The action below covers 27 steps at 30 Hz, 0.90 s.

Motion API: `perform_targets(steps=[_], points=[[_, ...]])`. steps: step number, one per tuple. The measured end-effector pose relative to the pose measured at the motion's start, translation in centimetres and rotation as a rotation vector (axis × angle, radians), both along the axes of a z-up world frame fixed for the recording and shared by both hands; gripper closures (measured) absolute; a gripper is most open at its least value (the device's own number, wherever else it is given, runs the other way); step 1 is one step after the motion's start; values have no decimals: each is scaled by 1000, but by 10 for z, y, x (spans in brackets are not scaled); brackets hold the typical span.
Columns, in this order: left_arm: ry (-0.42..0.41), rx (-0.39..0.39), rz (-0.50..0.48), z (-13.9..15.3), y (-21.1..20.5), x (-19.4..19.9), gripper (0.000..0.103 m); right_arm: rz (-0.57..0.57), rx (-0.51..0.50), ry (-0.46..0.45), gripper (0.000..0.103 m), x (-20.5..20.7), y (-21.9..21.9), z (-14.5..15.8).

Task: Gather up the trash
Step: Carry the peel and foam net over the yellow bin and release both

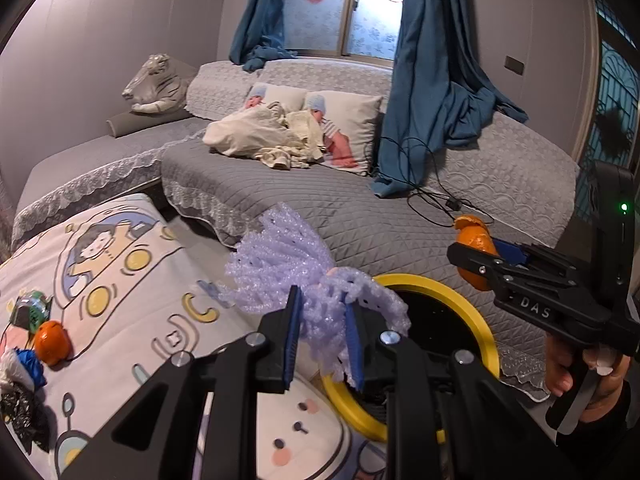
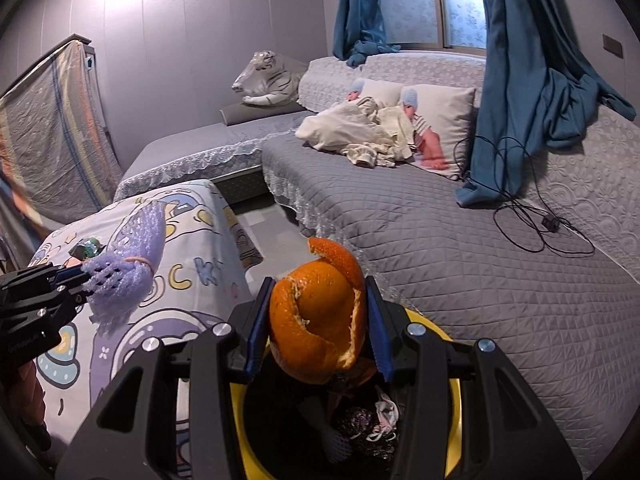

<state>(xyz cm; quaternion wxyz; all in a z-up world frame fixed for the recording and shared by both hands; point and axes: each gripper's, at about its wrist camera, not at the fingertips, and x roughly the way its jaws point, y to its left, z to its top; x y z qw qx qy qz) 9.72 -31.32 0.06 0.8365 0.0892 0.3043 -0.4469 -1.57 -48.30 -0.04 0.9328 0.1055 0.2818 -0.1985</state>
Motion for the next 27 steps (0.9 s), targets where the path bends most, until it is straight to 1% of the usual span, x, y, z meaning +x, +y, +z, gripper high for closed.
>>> perform_targets(steps=[6,14,22,27], points=[[14,21,-35,-12,-24,-3,84,-25,6,10,62,-5,-10,-6],[36,67,-68,-32,-53,-4,84,-68,41,29,61,-9,-28,-18],[82,122,-112,-58,-82,-10,83,-112,75,57,61,-15,-43,-35],[107,157,-129,-73,-93,-10,83,-136,97,76,61,-20,-53,-44]])
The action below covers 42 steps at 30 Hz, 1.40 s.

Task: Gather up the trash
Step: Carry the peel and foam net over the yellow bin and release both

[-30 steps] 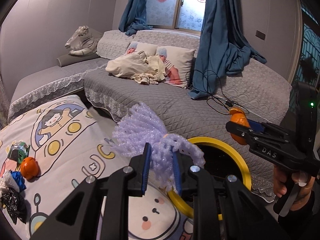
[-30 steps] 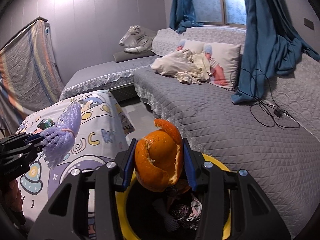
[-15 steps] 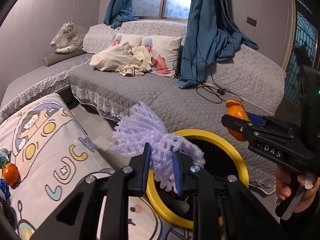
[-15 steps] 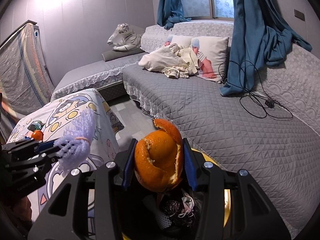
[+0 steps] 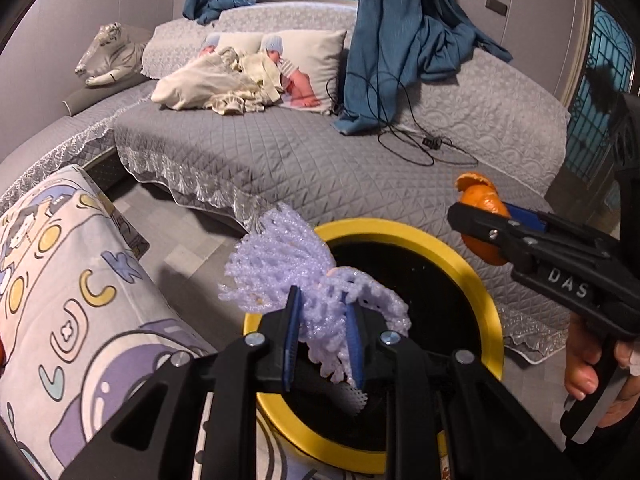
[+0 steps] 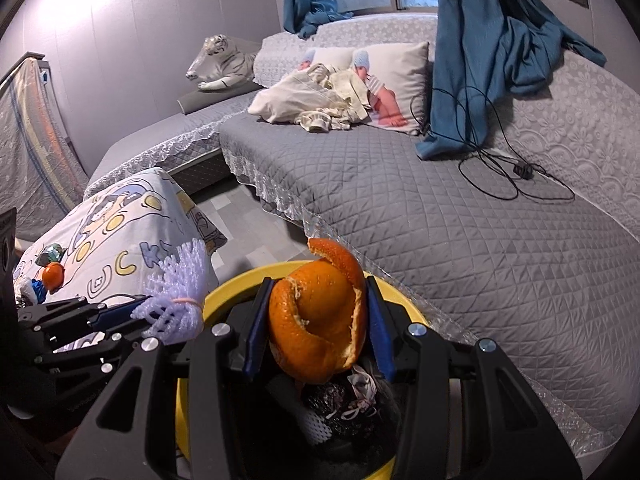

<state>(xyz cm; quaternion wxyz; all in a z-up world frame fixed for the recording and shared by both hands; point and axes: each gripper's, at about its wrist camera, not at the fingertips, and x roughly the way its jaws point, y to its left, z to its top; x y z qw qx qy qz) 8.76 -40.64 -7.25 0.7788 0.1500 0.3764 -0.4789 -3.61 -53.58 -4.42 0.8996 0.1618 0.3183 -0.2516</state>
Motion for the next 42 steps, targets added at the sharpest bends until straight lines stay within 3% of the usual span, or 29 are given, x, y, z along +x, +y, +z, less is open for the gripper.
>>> perform_targets(steps=[9,17,34,42], points=[[30,20,3,-8,-9,1,79,-9,26,16,60,-5,-7,-9],[69,6,37,-5,-1,5,53,-43,1,17,43,-5,-10,-6],[85,-34,76,7,17,18,46,-46,-2,3,43,-9,-7,4],[68,-68,134,22,47,33,46,0,-25,0,43,4,11,16]])
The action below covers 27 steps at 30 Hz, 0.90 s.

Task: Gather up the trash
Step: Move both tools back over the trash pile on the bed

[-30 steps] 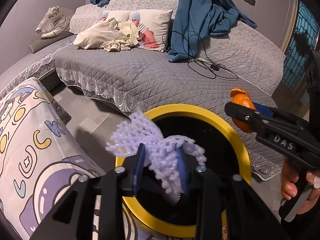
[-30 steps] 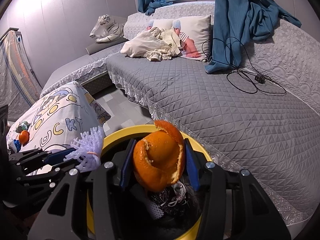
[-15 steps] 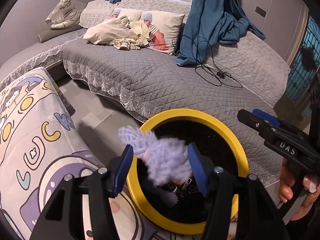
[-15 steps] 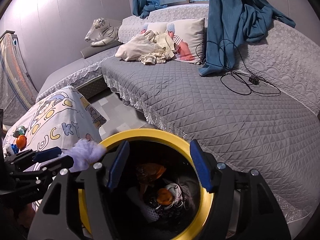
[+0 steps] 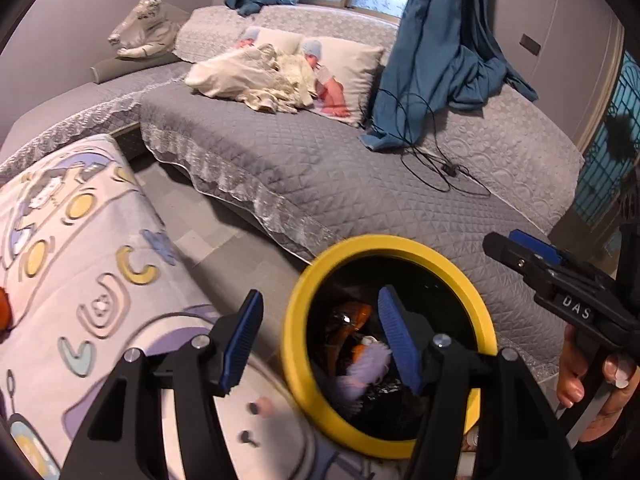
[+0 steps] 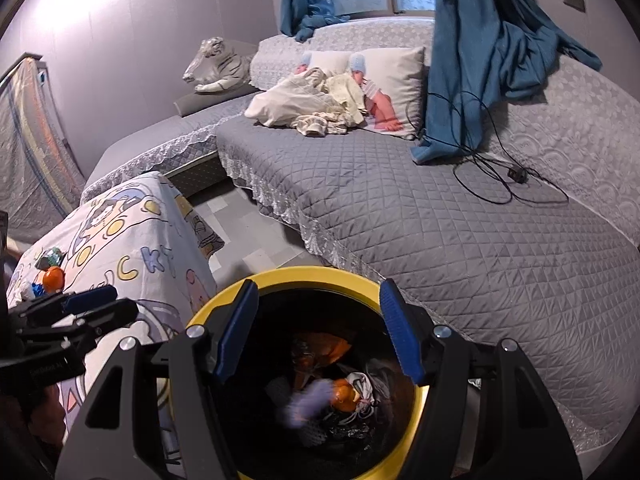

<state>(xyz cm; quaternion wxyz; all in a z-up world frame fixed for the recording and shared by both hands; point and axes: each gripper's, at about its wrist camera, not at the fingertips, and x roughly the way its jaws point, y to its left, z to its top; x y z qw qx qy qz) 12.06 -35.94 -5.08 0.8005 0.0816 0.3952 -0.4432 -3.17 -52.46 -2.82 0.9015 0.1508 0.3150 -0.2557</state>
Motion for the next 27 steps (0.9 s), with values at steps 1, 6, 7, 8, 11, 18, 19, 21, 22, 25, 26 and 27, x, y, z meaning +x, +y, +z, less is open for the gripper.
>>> perform_targets(steps=[1,6,7,8,11,18,19,21,22,25,26,27], points=[[-3,-3,8,3,4,2,46,7,-3,-1,43,2,2,2],[-37,-20,81,20,44,21,46,72,-39,-18,43,23,26,21],[-43,-23,94,23,50,24,46,86,-43,-24,43,28,30,25],[-49,-27,109,27,59,28,46,105,-51,-30,43,34,37,29],[-79,-36,167,40,90,40,46,169,-74,-46,43,56,61,41],[-134,-34,310,57,170,66,46,331,-96,-70,42,110,121,55],[-139,-31,335,58,185,71,46,361,-97,-70,42,119,132,56],[-145,-26,378,59,209,79,46,404,-98,-69,42,132,149,55],[-146,-23,403,58,223,84,45,425,-98,-67,42,139,158,55],[-161,2,466,56,261,98,45,496,-91,-60,42,161,189,52],[-162,8,484,54,270,102,45,514,-91,-56,42,166,197,50],[-160,15,507,52,285,107,45,531,-94,-51,42,170,206,49]])
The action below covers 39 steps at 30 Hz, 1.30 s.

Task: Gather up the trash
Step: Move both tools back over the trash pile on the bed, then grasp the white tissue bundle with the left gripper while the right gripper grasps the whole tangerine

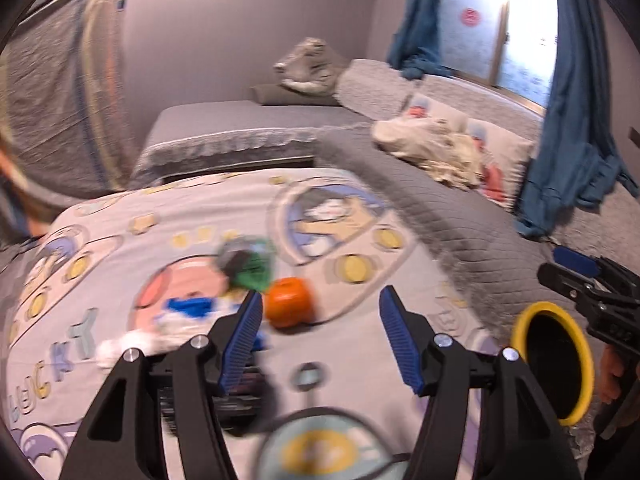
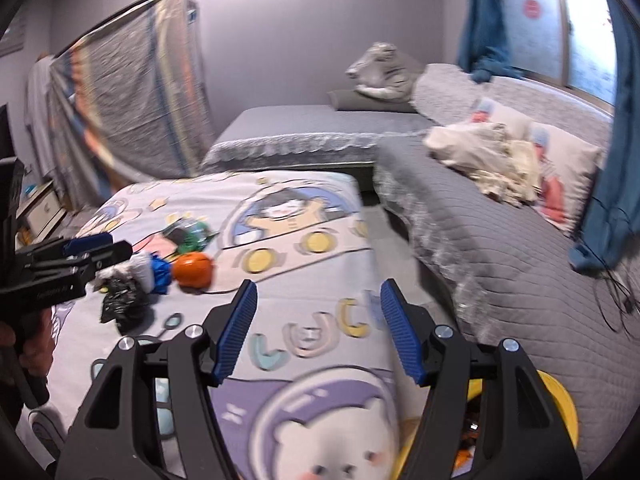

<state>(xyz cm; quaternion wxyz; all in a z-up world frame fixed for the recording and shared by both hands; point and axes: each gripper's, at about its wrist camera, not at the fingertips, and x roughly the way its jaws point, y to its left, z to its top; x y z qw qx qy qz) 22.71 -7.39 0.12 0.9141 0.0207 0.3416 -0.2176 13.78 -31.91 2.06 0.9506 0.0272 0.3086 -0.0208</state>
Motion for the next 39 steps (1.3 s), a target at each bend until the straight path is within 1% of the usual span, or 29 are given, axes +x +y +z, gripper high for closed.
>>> perform_targets(steps=[9,13,16,19,25,32,39], points=[[29,31,142,-27,93,18,45,136,-31,71,42,43,73,-26],[51,40,185,-41,121,20,45,172,-42,102,42,52,93,-38],[60,45,197,-51,138,20,45,187,-50,117,42,59,103,-46],[69,57,196,-59,148,18,45,201,-50,140,42,67,111,-55],[86,87,175,-74,158,20,45,207,-49,154,42,82,117,-71],[117,100,175,-87,161,30,45,214,-55,183,42,104,124,-84],[148,116,165,-95,159,46,45,237,-71,213,42,127,136,-93]])
